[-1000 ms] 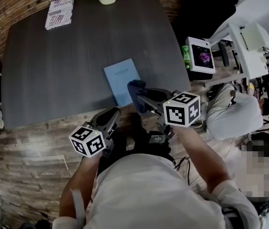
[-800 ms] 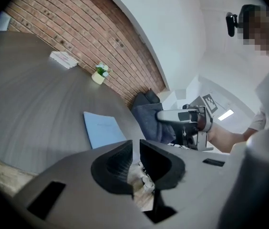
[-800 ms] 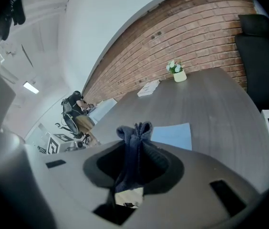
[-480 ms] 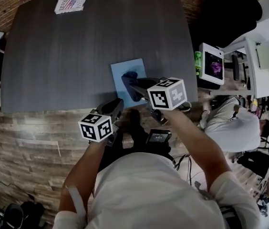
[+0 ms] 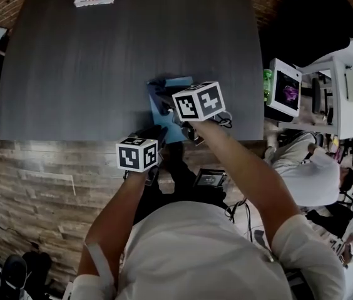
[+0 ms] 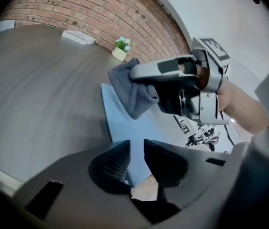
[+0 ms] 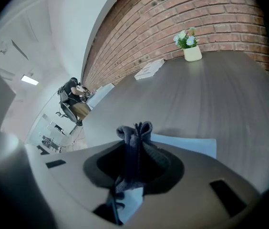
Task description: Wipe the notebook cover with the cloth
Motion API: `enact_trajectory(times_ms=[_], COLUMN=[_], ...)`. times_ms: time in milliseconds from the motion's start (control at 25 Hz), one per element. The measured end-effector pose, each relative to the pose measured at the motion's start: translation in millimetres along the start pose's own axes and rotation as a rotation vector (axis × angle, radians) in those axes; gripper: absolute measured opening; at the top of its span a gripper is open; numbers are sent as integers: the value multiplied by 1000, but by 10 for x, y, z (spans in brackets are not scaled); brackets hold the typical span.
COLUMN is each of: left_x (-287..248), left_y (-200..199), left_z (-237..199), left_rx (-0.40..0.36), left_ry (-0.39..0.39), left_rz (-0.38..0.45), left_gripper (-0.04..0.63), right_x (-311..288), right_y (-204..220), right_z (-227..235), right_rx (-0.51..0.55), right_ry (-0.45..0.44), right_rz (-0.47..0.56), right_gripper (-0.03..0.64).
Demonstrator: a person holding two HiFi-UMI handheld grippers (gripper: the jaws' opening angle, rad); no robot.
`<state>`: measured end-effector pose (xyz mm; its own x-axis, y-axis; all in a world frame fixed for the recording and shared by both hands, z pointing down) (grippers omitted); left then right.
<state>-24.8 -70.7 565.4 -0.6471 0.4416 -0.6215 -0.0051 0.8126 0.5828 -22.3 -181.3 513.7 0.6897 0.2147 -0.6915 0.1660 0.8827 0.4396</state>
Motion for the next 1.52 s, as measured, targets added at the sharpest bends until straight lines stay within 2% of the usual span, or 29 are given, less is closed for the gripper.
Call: enact_trajectory(times_ms=[200, 480, 880, 1520], left_x=[-39, -35, -36, -29], left_y=[3, -12, -16, -14], left_z=[-105, -114, -135, -151], left_rx=[6, -5, 27, 22], left_ry=[-55, -95, -83, -69], left_rz=[-64, -108, -107, -100], left_gripper=[10, 9, 9, 9], right_x=[-250, -357, -266, 65], right_y=[-86, -95, -82, -42], right_z=[-12, 294, 487, 836], right_rx=[-35, -62, -65, -54], right_ry=[-23, 69, 110, 207], right_rz=[-13, -33, -36, -18], right_gripper=[103, 103, 103, 103])
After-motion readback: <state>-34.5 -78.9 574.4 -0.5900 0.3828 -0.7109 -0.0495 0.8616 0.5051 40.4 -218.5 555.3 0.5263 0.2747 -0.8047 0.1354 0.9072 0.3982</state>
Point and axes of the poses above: the fingertips, and each gripper's own axes: x backward along the fingers, z to its right, y out of its underside, the point moved 2 cm from there along x, backward along the fingers, and after that the axes turned 10 degrees about -x, right-handed, at the moved point
